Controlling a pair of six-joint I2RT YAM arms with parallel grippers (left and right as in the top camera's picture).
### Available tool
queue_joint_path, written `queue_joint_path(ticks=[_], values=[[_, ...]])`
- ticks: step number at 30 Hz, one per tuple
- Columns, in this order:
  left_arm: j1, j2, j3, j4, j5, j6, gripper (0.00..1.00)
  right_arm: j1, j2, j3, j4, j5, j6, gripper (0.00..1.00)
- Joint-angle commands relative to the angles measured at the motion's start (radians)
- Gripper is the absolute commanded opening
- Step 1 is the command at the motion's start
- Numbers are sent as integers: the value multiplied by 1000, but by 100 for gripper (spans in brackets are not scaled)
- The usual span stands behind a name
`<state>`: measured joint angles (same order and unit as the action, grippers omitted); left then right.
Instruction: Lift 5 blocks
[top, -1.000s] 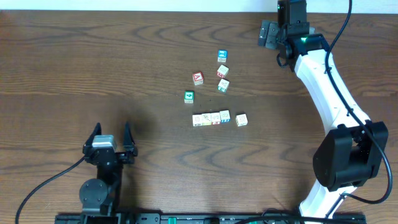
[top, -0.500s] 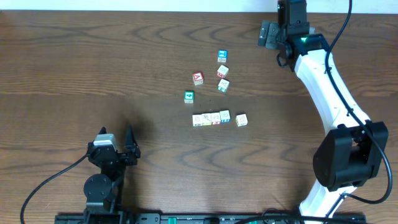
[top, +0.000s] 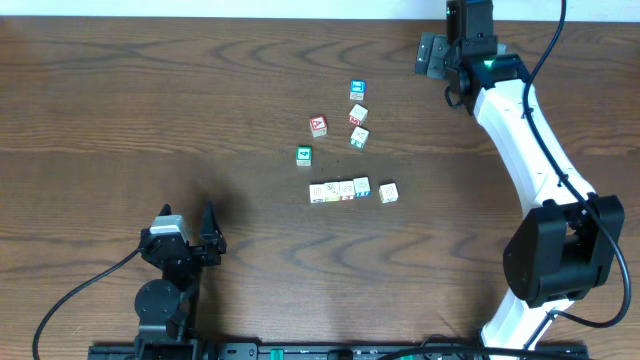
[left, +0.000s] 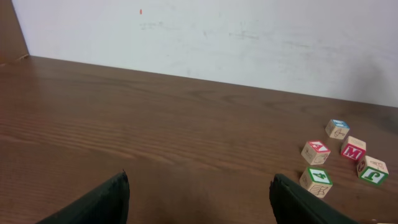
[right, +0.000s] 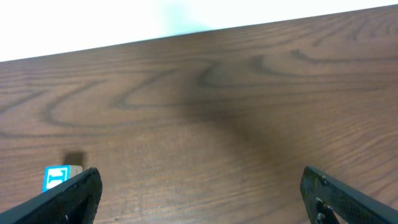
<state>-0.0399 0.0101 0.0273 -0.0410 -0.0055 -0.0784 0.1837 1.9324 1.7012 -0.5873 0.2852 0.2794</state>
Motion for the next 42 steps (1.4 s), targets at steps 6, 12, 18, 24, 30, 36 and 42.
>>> queue_joint_path(ticks=[6,12,18,24,30,36,42], values=[[5,-6,-23,-33,-6,-5,73,84,-295,0,-236,-5,-7,99],[5,-6,-23,-33,-6,-5,73,272,-605,0,-288,-6,-7,99],[5,-6,-23,-33,-6,-5,73,286,-929,-3,-298,-60,8,99],[5,-6,-23,-33,-6,-5,73,113,-1156,-123,-262,-124,-148,99],[5,-6,-23,-33,-6,-5,73,-17,-1409,-498,-9,-259,-237,99],[5,-6,-23,-33,-6,-5,73,-137,-1647,-925,276,-375,-237,99],[5,-6,-23,-33,-6,-5,73,-201,-1812,-1209,370,-393,-237,99]])
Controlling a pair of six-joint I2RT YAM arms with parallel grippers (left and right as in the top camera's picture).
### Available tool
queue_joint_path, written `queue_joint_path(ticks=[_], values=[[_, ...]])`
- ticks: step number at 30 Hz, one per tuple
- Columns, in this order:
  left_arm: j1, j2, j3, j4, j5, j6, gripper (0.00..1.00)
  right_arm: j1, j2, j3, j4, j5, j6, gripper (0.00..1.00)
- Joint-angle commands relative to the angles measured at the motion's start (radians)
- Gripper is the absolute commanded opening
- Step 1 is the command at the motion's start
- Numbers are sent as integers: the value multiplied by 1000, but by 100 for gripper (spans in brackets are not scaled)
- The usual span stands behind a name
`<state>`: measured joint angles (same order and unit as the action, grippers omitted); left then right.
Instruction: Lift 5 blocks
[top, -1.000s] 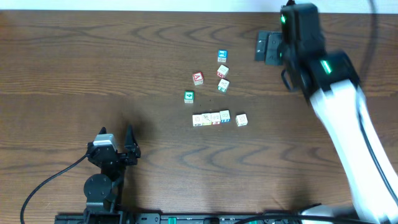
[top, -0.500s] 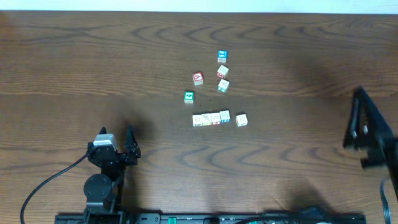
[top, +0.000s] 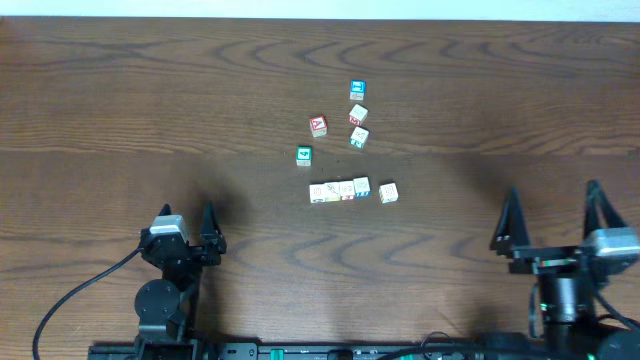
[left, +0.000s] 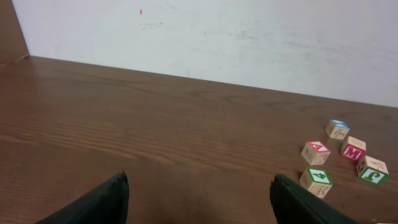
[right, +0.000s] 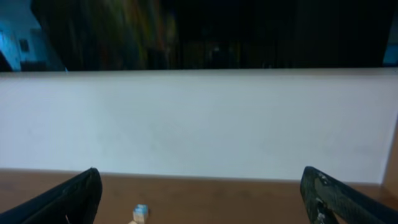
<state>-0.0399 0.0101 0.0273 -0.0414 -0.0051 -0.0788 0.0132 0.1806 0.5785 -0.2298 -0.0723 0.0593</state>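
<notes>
Several small wooden letter blocks lie mid-table: a blue-topped block (top: 357, 90), a red M block (top: 358, 114), a red A block (top: 318, 125), a green block (top: 359, 137) and a green 4 block (top: 304, 155). Nearer the front is a row of blocks (top: 340, 190), with one more block (top: 388, 192) beside it. My left gripper (top: 186, 222) stands open at the front left with nothing in it. My right gripper (top: 550, 215) stands open at the front right, also with nothing held. In the left wrist view the green 4 block (left: 316, 182) lies by the right finger. The right wrist view shows the blue-topped block (right: 141, 211) far off.
The dark wooden table (top: 120, 110) ends at a white wall (left: 217, 37) at the back. Both arm bases sit at the table's front edge. Nothing else stands near the blocks.
My right arm was stretched to the back right of the table beside the blue-topped block; now it is drawn back at the front right edge, gripper open. The left arm and the blocks have not moved.
</notes>
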Motion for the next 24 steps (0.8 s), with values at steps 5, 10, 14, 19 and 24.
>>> queue_joint_path(ticks=[5,10,14,19,24], values=[[5,-6,-23,-32,-6,-5,73,-45,-158,-249,14,-34,-77,99],[5,-6,-23,-32,-6,-5,73,-49,-176,-354,24,-34,-87,99],[5,-6,-23,-32,-6,-5,73,-55,-176,-413,25,-20,-87,99],[5,-6,-23,-32,-6,-5,73,-59,-176,-492,-5,-18,-76,99],[5,-6,-23,-32,-6,-5,73,-62,-176,-504,-13,16,-54,99]])
